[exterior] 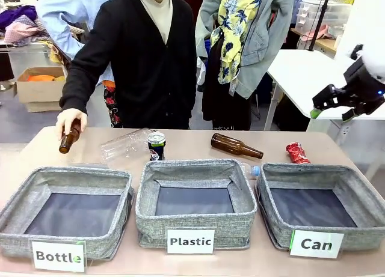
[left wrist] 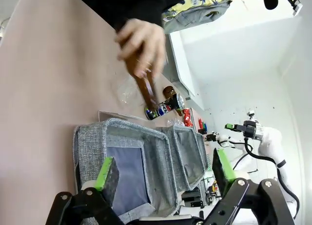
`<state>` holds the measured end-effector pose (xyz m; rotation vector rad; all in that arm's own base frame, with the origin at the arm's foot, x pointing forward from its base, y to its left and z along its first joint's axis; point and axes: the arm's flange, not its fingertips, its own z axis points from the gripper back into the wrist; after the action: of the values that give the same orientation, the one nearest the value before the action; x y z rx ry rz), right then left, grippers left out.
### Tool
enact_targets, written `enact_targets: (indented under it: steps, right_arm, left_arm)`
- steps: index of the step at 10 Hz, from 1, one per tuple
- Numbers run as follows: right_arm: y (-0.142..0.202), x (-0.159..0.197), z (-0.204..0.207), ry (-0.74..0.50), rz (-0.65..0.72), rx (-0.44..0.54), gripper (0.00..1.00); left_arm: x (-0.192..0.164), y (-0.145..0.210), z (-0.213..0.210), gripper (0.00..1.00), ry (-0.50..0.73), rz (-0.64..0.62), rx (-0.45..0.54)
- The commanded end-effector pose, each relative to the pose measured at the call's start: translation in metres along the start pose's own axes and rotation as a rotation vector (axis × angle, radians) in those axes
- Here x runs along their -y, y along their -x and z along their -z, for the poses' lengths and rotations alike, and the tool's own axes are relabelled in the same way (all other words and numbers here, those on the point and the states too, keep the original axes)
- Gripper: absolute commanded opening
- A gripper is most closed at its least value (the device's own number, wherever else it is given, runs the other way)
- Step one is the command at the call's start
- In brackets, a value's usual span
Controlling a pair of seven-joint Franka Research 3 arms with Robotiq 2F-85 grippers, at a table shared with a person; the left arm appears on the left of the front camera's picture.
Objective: Sort the can waste into the basket.
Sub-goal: Pick up the can waste from the table and place it in the right Fabric basket.
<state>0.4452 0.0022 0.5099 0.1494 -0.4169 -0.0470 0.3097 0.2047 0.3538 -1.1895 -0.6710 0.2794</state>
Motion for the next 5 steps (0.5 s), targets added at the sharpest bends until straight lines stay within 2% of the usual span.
enact_targets:
  steps: [1, 3, 5]
  right_arm:
    - [-0.042, -0.019, 0.028, 0.116, 0.052, -0.11, 1.0]
    - [-0.074, -0.019, 0.071, 0.133, 0.103, -0.19, 1.0]
    - [-0.09, -0.012, 0.118, 0.178, 0.184, -0.29, 1.0]
  left_arm:
    - [0.001, 0.0, -0.001, 1.0, 0.018, 0.017, 0.002]
    - [0.001, 0.0, -0.001, 1.0, 0.018, 0.017, 0.002]
    - [0.001, 0.0, -0.001, 1.0, 0.018, 0.017, 0.002]
